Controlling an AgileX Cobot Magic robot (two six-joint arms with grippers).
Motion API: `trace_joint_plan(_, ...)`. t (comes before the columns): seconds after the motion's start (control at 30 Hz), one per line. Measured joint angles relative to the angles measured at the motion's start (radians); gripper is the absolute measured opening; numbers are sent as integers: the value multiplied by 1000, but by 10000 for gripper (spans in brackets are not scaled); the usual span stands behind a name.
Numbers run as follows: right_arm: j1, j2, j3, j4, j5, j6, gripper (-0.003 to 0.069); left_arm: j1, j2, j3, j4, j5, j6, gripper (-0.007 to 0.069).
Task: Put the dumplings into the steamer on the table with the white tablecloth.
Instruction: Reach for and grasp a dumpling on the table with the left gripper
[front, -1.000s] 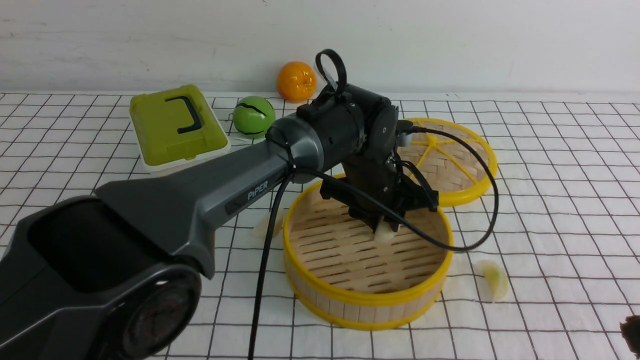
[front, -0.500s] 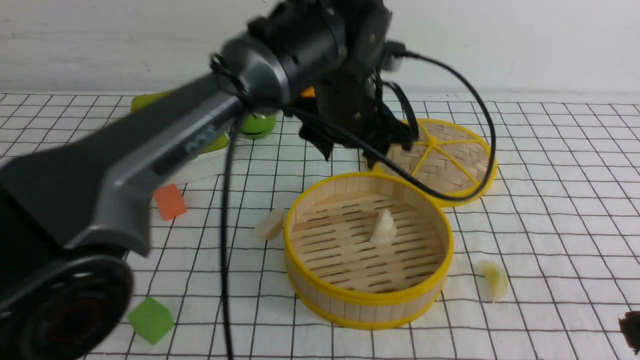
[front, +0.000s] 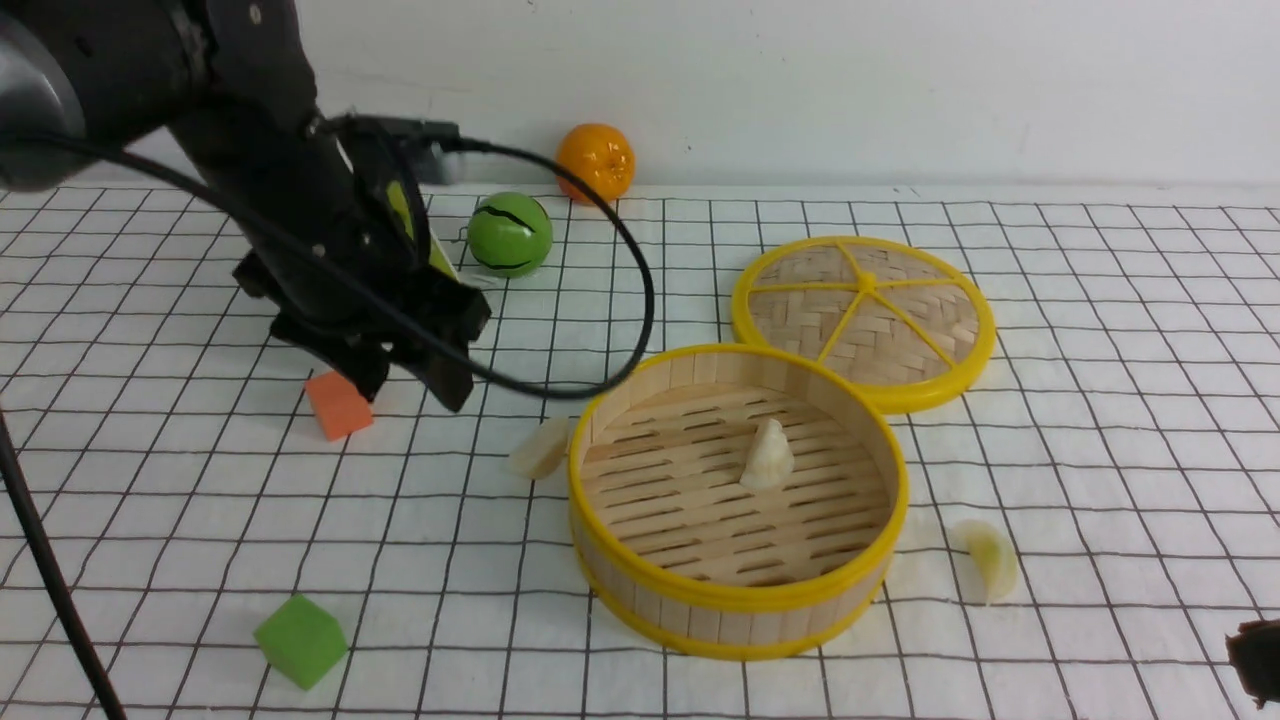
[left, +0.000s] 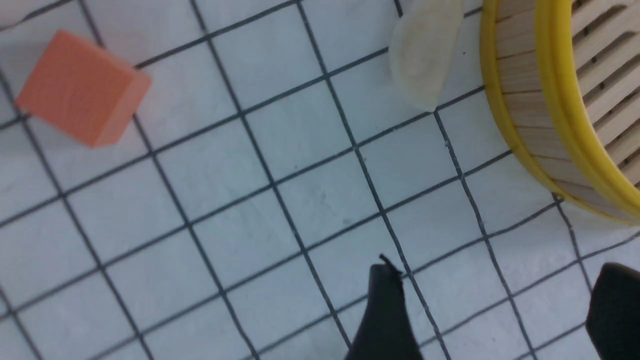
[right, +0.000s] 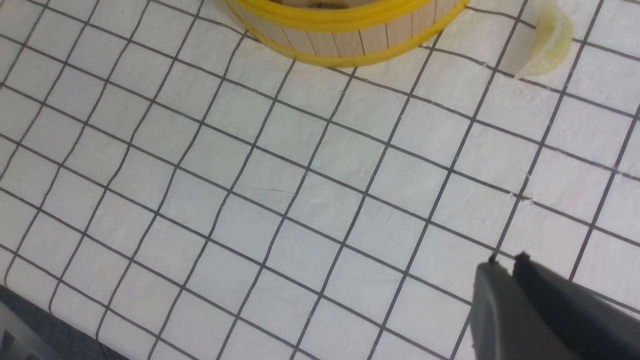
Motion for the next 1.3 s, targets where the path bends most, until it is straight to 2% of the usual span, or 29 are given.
trace_joint_plan(0.1, 0, 0, 0, 0, 0, 0, 42, -1, 20, 36, -41, -77, 108, 501)
trace_joint_plan(0.17, 0, 0, 0, 0, 0, 0, 45, -1, 38, 38, -59, -115, 136, 501)
trace_joint_plan(0.5, 0, 0, 0, 0, 1, -2, 57, -1, 159, 40, -87, -257, 186, 501)
trace_joint_plan(0.87, 0, 0, 0, -1, 1, -3, 63, -1, 273, 41, -303, -404, 349, 494)
trace_joint_plan(1.03, 0, 0, 0, -1, 13, -3, 66, -1, 301, 40, -306, -419, 357, 417)
trace_joint_plan(1.17, 0, 0, 0, 0, 23, -3, 67, -1, 304, 40, -304, -423, 357, 277)
trace_joint_plan(1.3, 0, 0, 0, -1, 24, -3, 71, -1, 295, 35, -275, -402, 311, 274)
